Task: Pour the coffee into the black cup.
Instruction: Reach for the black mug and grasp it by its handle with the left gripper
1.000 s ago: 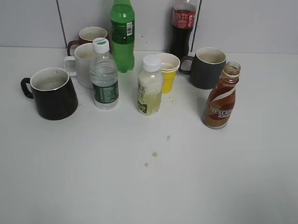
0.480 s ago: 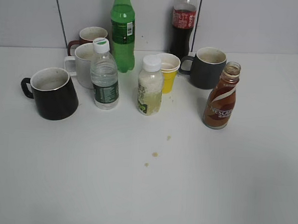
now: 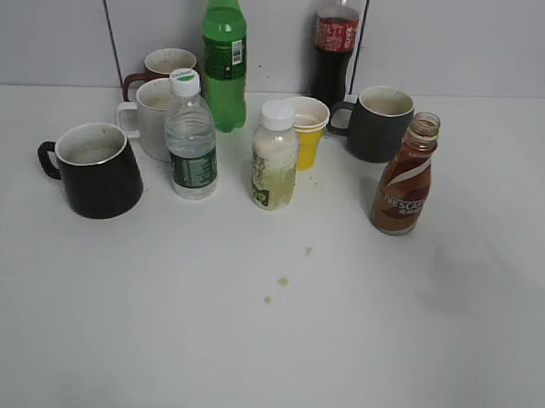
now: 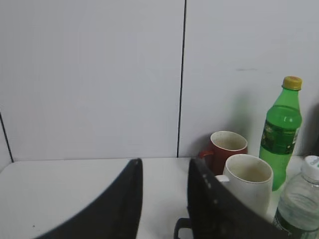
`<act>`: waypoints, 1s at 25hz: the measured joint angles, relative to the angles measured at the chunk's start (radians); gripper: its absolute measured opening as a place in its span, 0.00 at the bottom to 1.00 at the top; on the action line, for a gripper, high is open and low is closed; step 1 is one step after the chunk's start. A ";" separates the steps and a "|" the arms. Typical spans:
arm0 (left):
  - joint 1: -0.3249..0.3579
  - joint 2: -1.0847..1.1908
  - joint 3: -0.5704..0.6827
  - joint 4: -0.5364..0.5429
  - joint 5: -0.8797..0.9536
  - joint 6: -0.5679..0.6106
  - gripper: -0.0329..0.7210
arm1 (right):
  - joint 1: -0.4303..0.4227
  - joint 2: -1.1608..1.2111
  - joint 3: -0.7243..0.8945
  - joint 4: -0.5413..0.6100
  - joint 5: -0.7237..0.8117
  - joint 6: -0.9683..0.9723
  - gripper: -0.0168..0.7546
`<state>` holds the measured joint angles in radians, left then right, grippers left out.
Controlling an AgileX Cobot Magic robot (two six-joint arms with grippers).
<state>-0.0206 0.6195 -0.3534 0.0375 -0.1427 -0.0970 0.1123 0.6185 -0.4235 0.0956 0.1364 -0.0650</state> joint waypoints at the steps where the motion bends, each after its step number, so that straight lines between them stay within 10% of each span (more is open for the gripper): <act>1: 0.000 0.066 0.000 -0.008 -0.055 0.000 0.36 | 0.000 0.042 0.000 0.000 -0.034 0.000 0.69; 18: 0.003 1.096 0.004 -0.017 -0.965 0.000 0.37 | 0.141 0.783 0.010 -0.164 -0.788 0.082 0.67; 25: 0.008 1.357 -0.059 -0.076 -1.053 0.000 0.40 | 0.147 0.984 0.083 -0.220 -1.070 0.053 0.67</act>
<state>-0.0130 1.9763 -0.4124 -0.0384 -1.1953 -0.0970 0.2589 1.6029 -0.3407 -0.1249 -0.9341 -0.0116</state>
